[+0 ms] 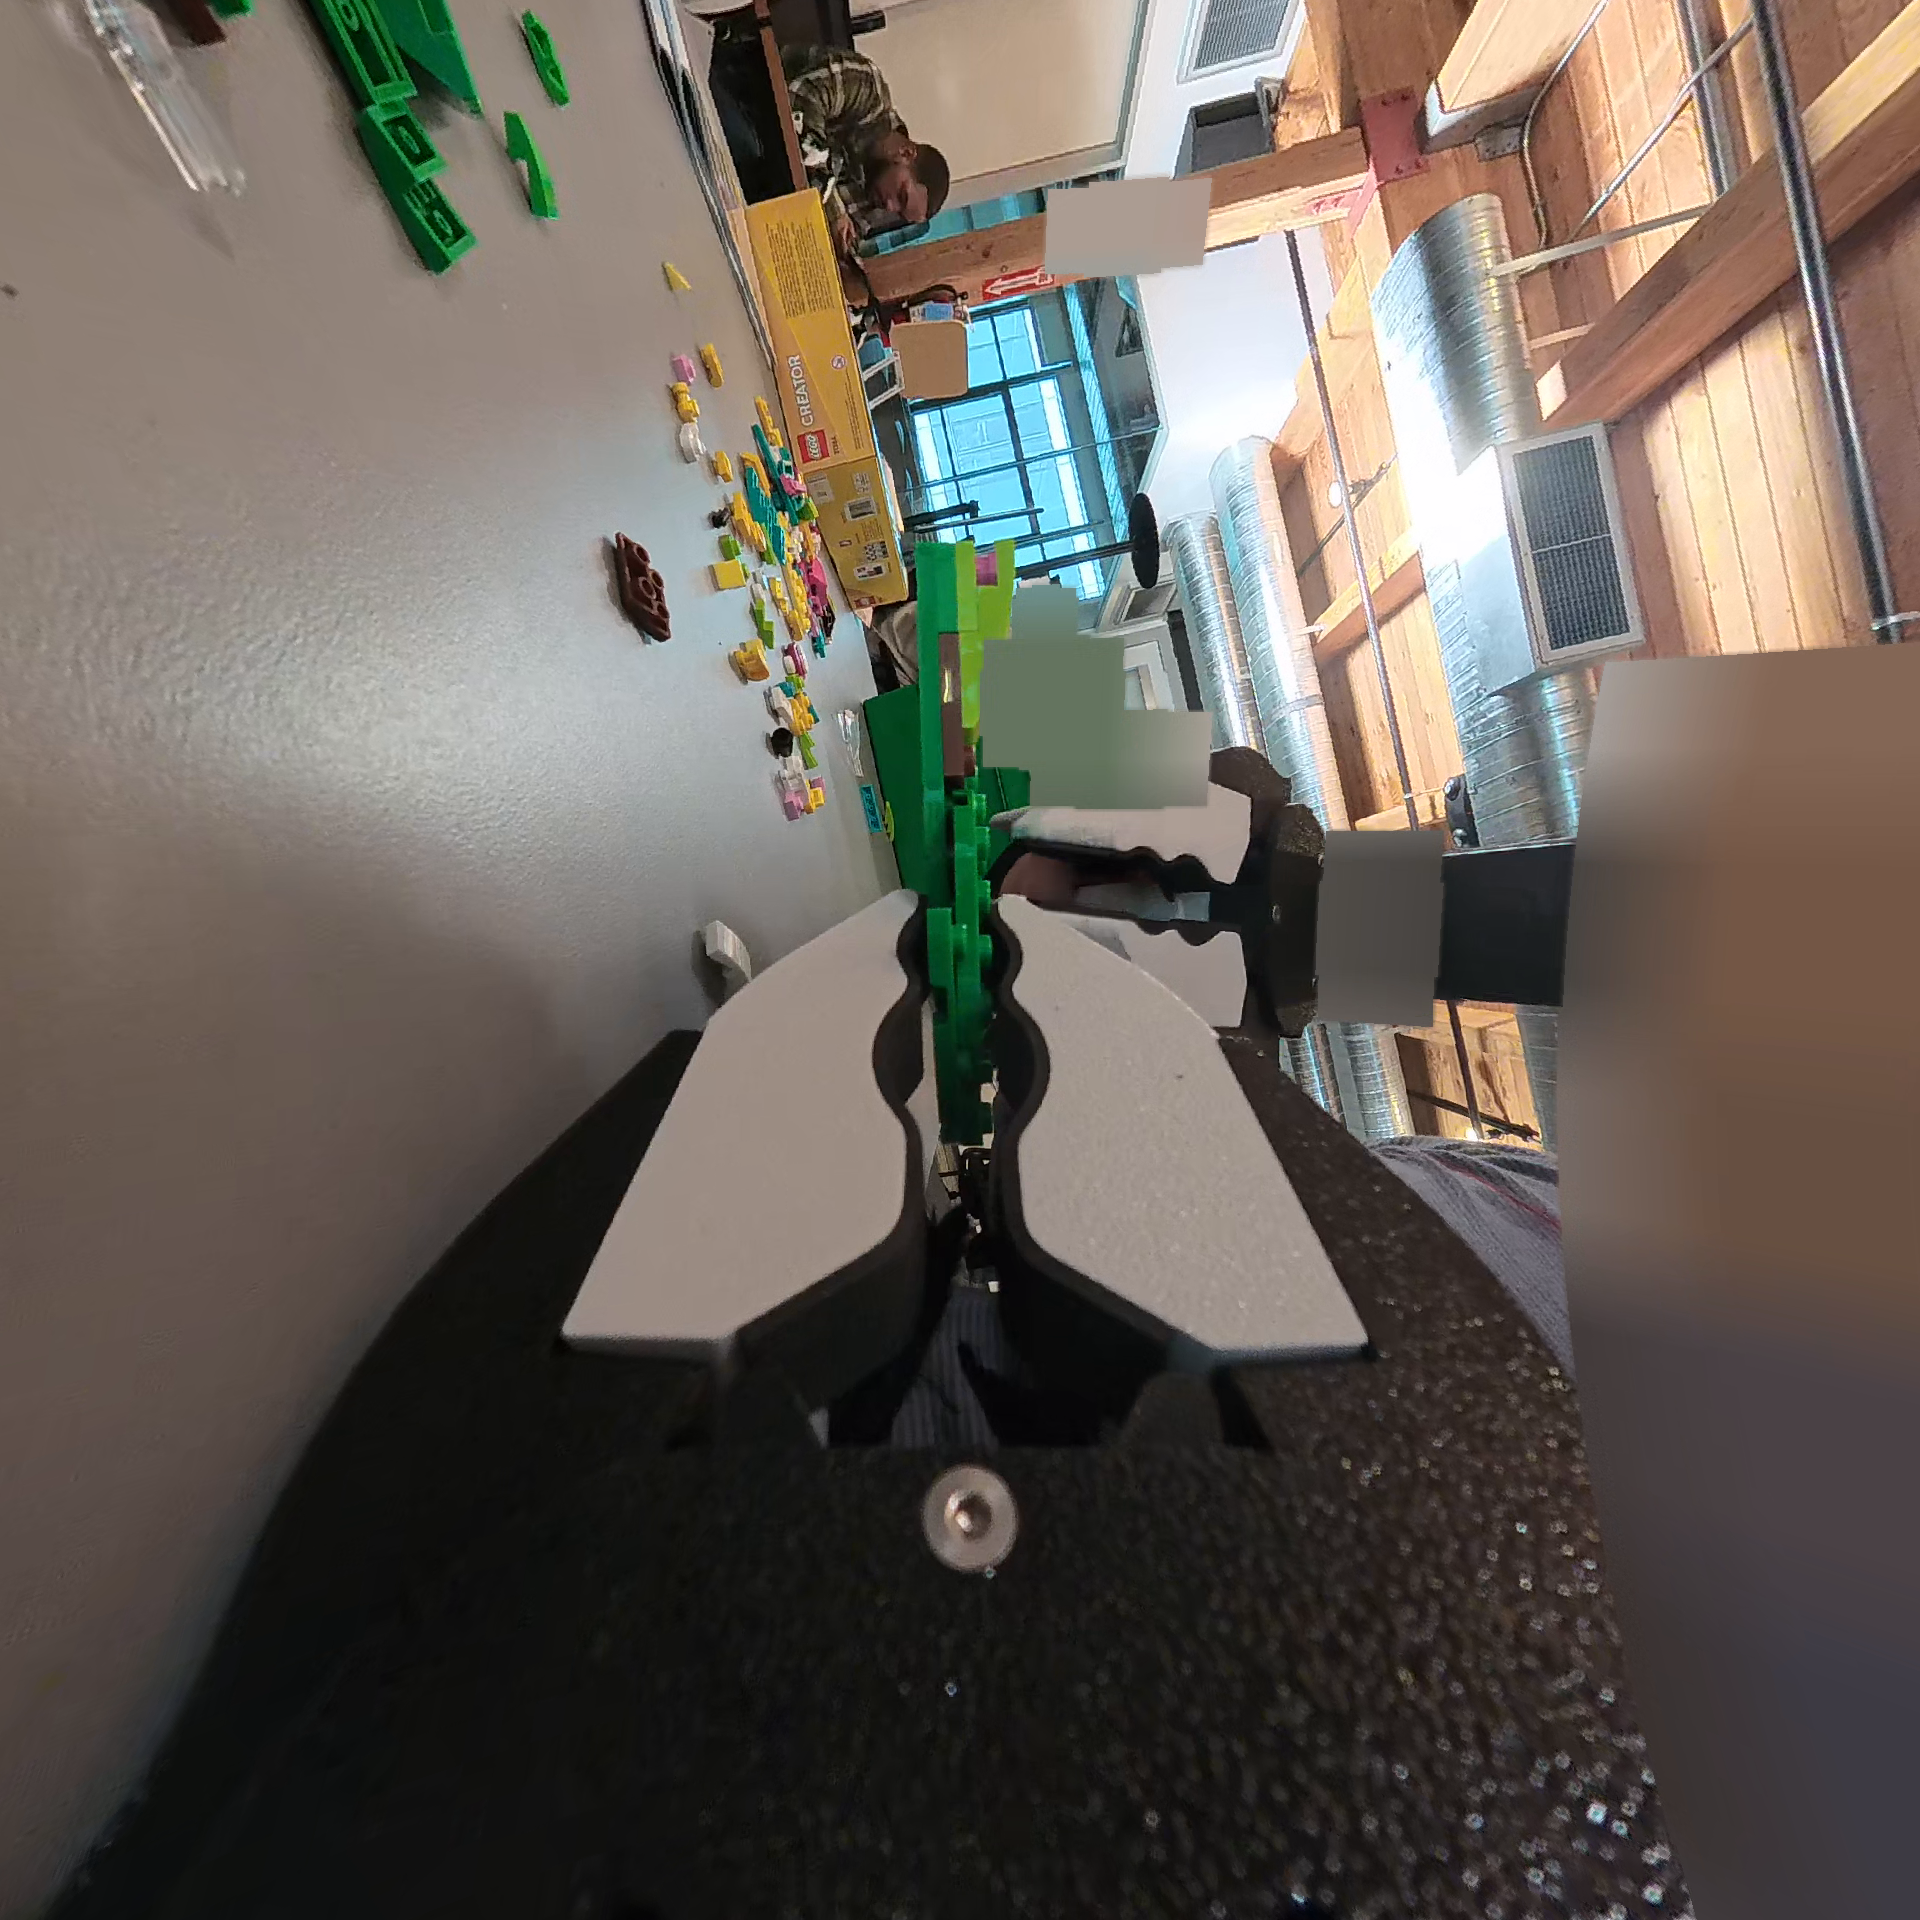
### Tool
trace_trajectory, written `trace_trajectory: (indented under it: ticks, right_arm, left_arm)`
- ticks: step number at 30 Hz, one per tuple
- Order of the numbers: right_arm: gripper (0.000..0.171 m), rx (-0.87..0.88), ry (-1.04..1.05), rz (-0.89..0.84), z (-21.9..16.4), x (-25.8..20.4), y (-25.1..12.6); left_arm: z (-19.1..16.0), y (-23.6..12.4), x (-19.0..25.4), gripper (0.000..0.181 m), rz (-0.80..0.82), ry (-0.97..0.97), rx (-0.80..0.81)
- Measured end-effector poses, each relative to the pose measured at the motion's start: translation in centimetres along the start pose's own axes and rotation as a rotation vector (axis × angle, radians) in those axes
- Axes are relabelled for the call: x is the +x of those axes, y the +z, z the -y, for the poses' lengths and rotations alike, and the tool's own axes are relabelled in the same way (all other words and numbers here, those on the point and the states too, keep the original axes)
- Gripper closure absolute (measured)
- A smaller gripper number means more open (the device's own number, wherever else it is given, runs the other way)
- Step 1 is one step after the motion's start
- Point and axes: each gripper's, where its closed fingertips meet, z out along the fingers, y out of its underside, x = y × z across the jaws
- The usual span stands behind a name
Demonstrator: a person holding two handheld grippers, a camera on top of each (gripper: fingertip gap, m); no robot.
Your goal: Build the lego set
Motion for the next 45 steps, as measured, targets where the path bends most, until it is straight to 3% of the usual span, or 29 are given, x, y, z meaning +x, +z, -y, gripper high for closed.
trace_trajectory:
  ticks: [10, 37, 40, 45]
  right_arm:
    - [0.16, -0.067, -0.114, -0.063, -0.1, 0.6, 0.9]
    - [0.157, -0.072, -0.114, -0.093, -0.2, 1.5, 0.7]
    - [0.157, 0.033, 0.063, -0.081, 0.1, 1.8, -0.1]
    - [0.126, 0.399, 0.768, 0.106, 1.2, 2.4, -1.2]
  left_arm:
    - [-0.2, 0.1, 0.1, 0.173, -0.011, -0.002, -0.017]
    - [-0.2, 0.0, 0.3, 0.173, -0.023, -0.002, -0.016]
    - [0.1, -0.1, 0.5, 0.173, -0.036, 0.0, 0.004]
    - [1.3, -0.5, 1.6, 0.173, -0.093, 0.062, 0.103]
